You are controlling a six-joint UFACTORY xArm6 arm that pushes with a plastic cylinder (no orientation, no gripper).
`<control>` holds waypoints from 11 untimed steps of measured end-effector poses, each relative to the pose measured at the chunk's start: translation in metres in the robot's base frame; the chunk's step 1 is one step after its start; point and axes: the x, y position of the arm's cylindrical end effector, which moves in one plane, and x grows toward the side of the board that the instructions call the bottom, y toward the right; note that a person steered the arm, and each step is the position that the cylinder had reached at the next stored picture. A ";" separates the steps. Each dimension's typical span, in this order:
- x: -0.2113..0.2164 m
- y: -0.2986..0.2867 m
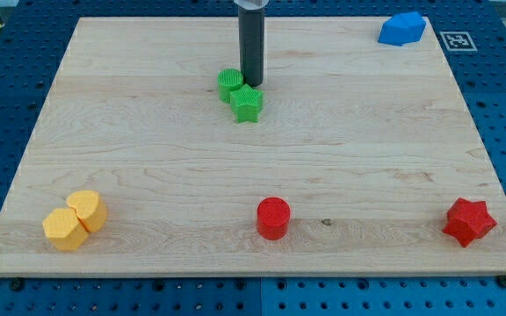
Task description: Place your arm right to the red circle
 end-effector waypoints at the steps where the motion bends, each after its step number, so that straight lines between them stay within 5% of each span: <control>1: 0.002 0.035; 3: 0.087 0.147; 7: 0.120 0.182; 8: 0.121 0.170; 11: 0.250 0.092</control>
